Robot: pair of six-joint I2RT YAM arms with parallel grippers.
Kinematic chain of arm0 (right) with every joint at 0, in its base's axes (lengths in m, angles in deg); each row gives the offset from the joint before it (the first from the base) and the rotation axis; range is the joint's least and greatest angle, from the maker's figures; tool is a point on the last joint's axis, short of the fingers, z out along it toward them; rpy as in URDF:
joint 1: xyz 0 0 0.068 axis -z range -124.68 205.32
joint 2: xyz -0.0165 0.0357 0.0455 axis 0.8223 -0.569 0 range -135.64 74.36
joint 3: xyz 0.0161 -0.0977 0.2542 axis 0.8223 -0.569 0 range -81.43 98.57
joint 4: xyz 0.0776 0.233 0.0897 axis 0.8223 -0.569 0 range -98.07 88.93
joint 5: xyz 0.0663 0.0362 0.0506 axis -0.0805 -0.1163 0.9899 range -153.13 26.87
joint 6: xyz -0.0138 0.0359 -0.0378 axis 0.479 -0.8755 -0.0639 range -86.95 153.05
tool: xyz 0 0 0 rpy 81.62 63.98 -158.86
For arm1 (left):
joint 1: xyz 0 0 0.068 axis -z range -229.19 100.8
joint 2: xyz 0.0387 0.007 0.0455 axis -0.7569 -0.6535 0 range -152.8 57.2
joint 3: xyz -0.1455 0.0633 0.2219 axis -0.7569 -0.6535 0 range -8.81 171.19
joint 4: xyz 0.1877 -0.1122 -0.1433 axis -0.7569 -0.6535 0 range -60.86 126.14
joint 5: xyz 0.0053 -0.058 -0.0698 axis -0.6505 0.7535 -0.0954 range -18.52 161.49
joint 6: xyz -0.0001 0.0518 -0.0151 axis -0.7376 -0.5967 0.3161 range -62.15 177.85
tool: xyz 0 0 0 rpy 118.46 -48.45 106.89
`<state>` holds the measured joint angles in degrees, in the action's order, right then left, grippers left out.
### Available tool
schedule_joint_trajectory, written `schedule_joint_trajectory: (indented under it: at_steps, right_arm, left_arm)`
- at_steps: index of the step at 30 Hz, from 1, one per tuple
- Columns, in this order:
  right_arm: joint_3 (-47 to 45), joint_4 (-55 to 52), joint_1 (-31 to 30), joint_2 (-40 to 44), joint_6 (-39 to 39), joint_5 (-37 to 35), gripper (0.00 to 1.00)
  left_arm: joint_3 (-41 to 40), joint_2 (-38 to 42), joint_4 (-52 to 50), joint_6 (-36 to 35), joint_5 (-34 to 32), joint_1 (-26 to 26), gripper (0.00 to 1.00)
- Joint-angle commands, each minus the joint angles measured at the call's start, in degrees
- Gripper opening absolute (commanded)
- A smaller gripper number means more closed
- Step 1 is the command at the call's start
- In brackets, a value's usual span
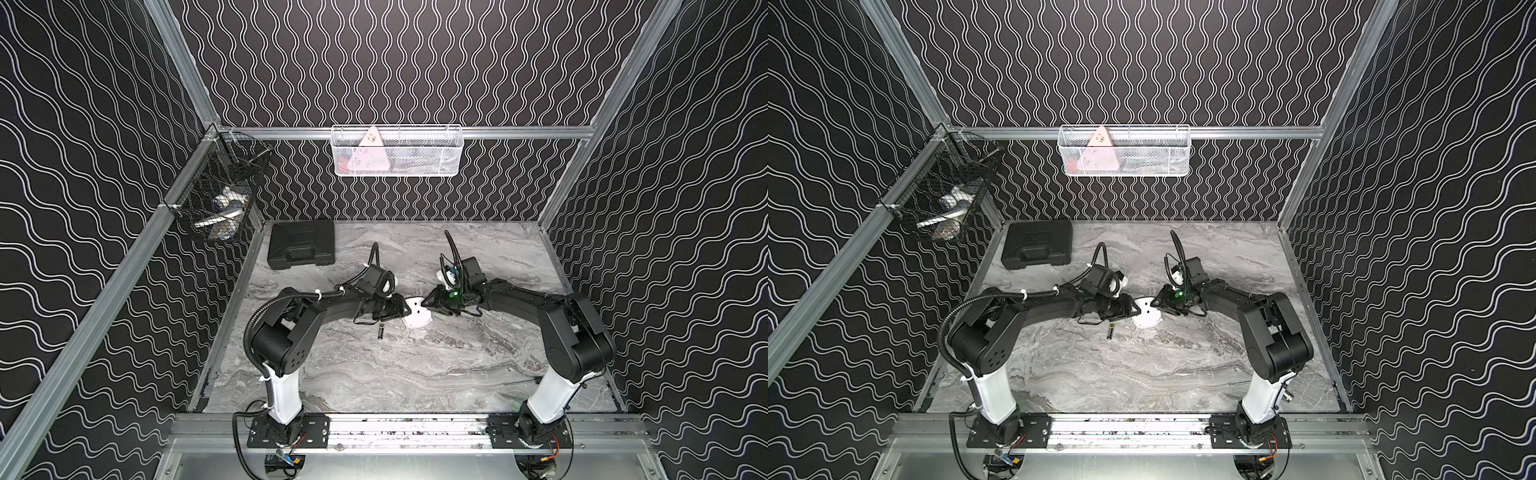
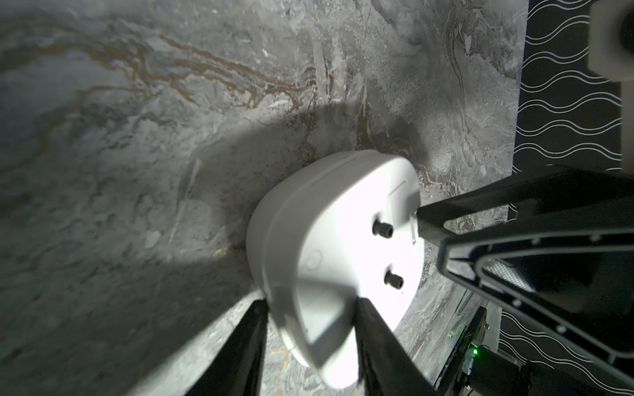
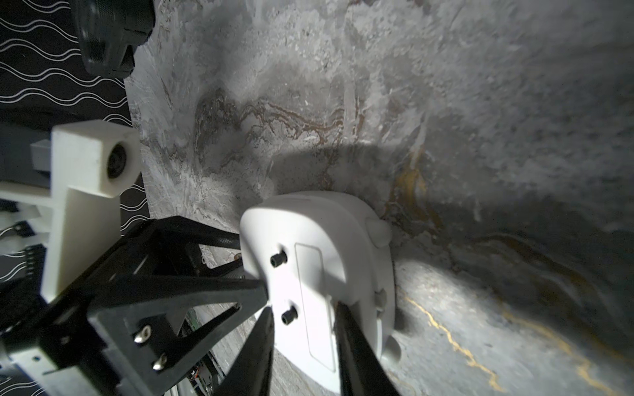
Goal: Insert the battery into the alarm
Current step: Remove the cover from the alarm.
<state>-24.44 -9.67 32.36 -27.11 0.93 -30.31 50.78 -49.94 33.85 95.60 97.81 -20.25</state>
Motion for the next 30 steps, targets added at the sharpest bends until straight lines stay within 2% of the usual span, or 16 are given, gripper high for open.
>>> schedule_joint_trajectory:
  at_steps: [1,3,8,11,24,30]
  right_arm:
    - [0.0,-1.9,-0.3,-0.5,1.7,-1.2,0.33]
    - [0.0,-2.3,-0.3,-0.3,2.1,-1.8,0.33]
    - [-1.5,4.3,-0.3,-0.4,-1.7,6.6,0.33]
    - [-2.3,7.5,-0.3,0.2,-4.2,8.9,0.32]
    - [-2.4,6.1,-0.3,3.9,-3.7,8.2,0.32]
    - [-2.3,1.0,-0.3,6.8,-1.7,-0.7,0.35]
  left_arm:
    - [-0.3,-0.7,-5.2,-0.8,-3.0,0.0,0.45]
    - [-0.3,-0.7,-5.0,-0.7,-3.0,0.1,0.44]
    - [-0.4,-0.8,-5.0,-0.7,-3.0,0.1,0.43]
    - [-0.4,-0.8,-5.1,-0.7,-3.0,0.1,0.43]
    - [-0.5,-0.5,-5.2,-0.7,-3.1,0.1,0.43]
    - [-0.6,-0.1,-5.3,-0.7,-3.2,0.1,0.44]
